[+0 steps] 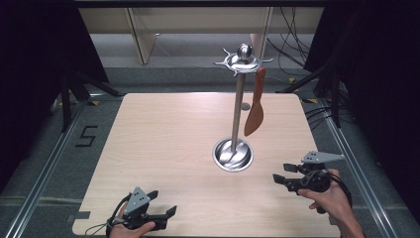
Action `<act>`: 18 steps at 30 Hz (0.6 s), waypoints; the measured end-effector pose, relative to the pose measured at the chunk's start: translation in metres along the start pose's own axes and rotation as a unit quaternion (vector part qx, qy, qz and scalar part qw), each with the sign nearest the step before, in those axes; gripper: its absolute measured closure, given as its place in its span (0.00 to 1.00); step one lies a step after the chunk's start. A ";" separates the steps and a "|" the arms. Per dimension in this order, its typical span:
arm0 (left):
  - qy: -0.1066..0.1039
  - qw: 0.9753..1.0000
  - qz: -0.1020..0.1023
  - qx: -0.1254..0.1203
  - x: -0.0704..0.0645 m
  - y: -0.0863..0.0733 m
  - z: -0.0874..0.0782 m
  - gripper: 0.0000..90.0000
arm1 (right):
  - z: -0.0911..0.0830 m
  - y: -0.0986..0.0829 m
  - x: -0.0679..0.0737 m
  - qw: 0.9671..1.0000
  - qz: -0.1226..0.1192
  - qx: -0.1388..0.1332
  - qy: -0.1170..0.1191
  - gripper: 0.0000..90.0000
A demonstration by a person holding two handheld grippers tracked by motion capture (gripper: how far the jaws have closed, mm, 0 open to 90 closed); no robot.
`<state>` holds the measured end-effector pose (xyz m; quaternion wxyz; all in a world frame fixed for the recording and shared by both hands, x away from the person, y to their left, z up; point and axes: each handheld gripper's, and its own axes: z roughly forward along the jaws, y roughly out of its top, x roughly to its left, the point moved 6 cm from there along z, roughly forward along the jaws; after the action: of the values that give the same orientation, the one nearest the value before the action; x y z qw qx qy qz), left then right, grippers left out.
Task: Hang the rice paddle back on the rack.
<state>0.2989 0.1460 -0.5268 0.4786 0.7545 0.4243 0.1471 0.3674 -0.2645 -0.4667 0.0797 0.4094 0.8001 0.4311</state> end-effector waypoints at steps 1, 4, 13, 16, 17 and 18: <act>-0.001 1.000 -0.001 -0.003 -0.001 0.001 0.000 0.16 | 0.000 0.000 0.000 1.000 -0.001 0.002 -0.003 0.40; -0.002 1.000 0.014 0.003 0.000 0.000 0.000 0.16 | 0.001 -0.001 0.000 1.000 -0.006 0.000 -0.008 0.40; -0.001 1.000 0.010 0.002 -0.001 0.000 -0.001 0.16 | 0.005 -0.009 0.007 1.000 -0.018 0.017 0.000 0.38; -0.005 1.000 0.009 -0.001 -0.002 0.000 0.000 0.16 | 0.007 -0.010 0.007 0.999 -0.035 0.012 -0.003 0.37; -0.005 1.000 0.010 -0.001 -0.002 0.000 0.000 0.16 | 0.006 -0.011 0.008 0.999 -0.035 0.015 -0.005 0.37; -0.002 1.000 0.010 0.000 -0.002 0.000 -0.001 0.16 | 0.007 -0.012 0.010 1.000 -0.024 0.016 -0.003 0.36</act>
<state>0.2975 0.1449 -0.5261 0.4777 0.7592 0.4158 0.1500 0.3571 -0.2558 -0.4781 0.0857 0.3925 0.8160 0.4156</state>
